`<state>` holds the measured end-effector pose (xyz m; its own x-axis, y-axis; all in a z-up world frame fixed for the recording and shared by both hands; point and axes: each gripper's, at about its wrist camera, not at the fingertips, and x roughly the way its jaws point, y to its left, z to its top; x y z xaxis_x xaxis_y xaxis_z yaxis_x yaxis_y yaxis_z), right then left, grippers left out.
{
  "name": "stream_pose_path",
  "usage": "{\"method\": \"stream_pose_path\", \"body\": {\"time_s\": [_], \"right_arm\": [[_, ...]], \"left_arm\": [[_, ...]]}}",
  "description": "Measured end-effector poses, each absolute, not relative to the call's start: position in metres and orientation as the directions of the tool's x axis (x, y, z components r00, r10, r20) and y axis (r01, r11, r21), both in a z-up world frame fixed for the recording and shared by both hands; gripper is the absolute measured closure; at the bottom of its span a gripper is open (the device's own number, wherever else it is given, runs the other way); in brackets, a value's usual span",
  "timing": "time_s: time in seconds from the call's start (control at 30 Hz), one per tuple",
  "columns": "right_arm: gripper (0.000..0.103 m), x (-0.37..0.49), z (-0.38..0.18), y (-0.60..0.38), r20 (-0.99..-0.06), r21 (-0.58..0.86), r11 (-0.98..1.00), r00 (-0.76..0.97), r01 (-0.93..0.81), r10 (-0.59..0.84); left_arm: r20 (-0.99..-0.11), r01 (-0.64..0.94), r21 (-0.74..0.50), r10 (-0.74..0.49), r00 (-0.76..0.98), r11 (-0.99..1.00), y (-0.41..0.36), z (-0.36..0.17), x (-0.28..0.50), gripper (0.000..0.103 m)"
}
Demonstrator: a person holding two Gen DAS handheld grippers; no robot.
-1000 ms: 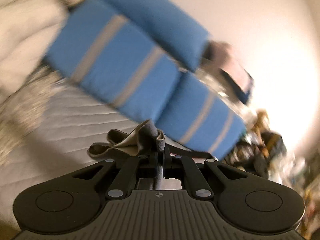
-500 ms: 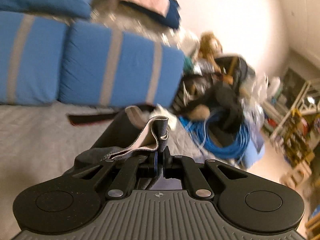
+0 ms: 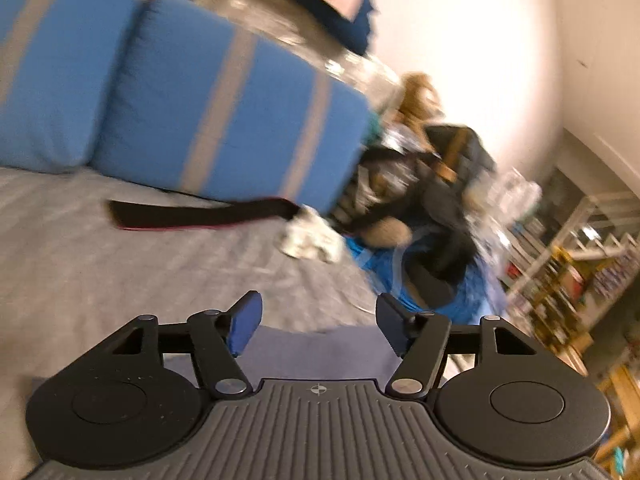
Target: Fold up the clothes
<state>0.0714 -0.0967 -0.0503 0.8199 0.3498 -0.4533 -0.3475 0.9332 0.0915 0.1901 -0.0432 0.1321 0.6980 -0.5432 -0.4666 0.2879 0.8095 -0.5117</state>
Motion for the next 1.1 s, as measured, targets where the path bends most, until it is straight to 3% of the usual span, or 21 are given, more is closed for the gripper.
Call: {"method": "stream_pose_path", "body": {"time_s": [0.3, 0.5, 0.63, 0.9, 1.0, 1.1], "right_arm": [[0.0, 0.066, -0.055, -0.094, -0.422, 0.066, 0.941, 0.845, -0.333, 0.328], [0.0, 0.058, -0.06, -0.092, -0.374, 0.052, 0.949, 0.875, -0.312, 0.308], [0.0, 0.051, -0.064, -0.095, -0.333, 0.048, 0.947, 0.888, -0.319, 0.316], [0.0, 0.036, -0.06, -0.101, -0.324, 0.065, 0.946, 0.89, -0.316, 0.32], [0.0, 0.018, -0.056, -0.106, -0.313, 0.073, 0.945, 0.892, -0.319, 0.326], [0.0, -0.002, -0.052, -0.102, -0.277, -0.029, 0.937, 0.903, -0.349, 0.328]], "left_arm": [[-0.537, 0.069, -0.527, -0.395, 0.745, 0.847, 0.062, 0.072, 0.19, 0.04], [-0.574, 0.002, -0.628, -0.465, 0.675, 0.778, 0.092, 0.017, 0.198, 0.04], [-0.633, 0.032, -0.624, -0.529, 0.564, 0.781, 0.091, 0.01, 0.207, 0.04], [-0.725, 0.002, -0.566, -0.499, 0.475, 0.824, 0.087, 0.0, 0.22, 0.041], [-0.711, -0.013, -0.584, -0.504, 0.491, 0.812, 0.097, -0.005, 0.216, 0.041], [-0.664, -0.027, -0.651, -0.553, 0.503, 0.758, 0.11, -0.014, 0.214, 0.04]]}}
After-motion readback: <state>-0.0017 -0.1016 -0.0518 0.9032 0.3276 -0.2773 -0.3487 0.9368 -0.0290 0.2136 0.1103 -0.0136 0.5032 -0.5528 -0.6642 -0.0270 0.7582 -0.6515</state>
